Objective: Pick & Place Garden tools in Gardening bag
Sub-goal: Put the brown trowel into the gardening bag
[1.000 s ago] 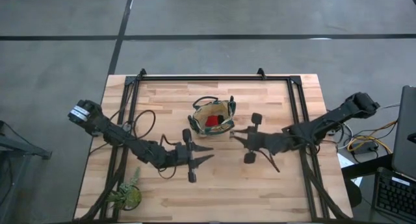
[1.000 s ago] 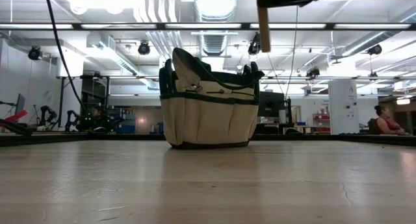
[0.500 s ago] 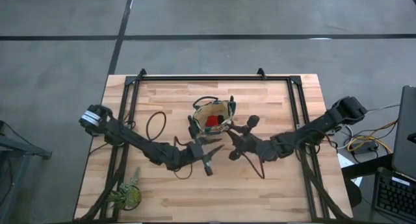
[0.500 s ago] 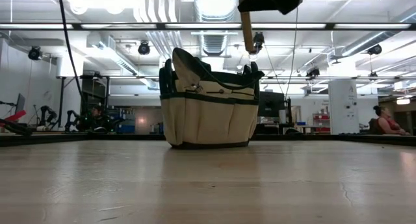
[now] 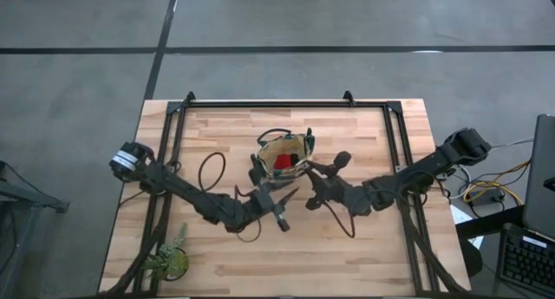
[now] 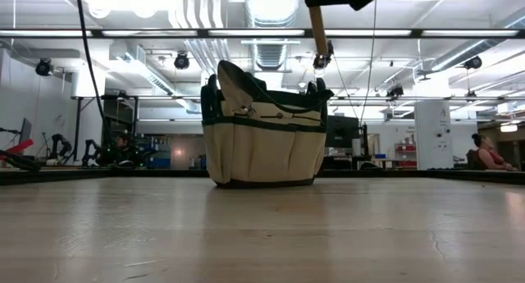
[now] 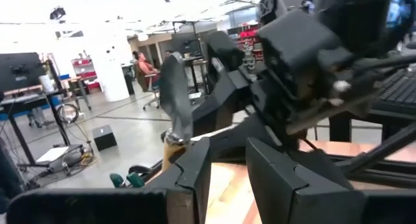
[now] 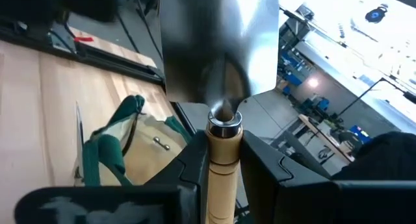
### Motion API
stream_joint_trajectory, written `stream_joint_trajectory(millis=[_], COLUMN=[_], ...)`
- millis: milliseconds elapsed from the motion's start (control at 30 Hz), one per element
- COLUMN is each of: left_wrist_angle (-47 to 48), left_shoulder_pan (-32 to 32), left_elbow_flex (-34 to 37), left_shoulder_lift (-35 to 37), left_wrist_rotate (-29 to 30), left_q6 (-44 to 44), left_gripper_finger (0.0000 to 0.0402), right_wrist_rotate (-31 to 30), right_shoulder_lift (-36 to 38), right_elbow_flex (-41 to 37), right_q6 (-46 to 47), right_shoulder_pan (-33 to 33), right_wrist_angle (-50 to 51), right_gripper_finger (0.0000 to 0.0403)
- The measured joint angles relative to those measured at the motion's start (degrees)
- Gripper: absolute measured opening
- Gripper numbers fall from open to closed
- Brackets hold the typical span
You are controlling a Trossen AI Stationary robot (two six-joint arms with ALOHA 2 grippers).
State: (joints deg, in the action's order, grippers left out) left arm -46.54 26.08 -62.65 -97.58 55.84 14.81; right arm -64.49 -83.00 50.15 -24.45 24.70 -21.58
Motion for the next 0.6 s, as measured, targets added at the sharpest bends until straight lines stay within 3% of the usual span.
stream_joint_trajectory(millis=[167,300,600], left_wrist_angle=[0.0,-0.1,-0.2], left_shoulder_pan=[0.0,-0.2,-0.4], left_elbow_flex=[0.0,0.0,0.0], left_shoulder_lift=[0.1,0.1,0.1], left_wrist_rotate=[2.5,2.7,2.2], left_q6=[-1.0,-1.2,-1.3], left_gripper_finger=[0.0101,0.0101,0.0101], right_wrist_rotate=[0.3,3.1,3.2], right_shoulder_lift=[0.3,-0.8,-3.2], right_elbow_flex=[-0.1,-0.1,-0.1], right_q6=[0.7,3.0,4.7], right_shoulder_pan=[0.7,1.0,1.1], right_wrist_angle=[-0.3,-0.2,-1.0], right_gripper_finger=[0.0059,0.0059,0.0059])
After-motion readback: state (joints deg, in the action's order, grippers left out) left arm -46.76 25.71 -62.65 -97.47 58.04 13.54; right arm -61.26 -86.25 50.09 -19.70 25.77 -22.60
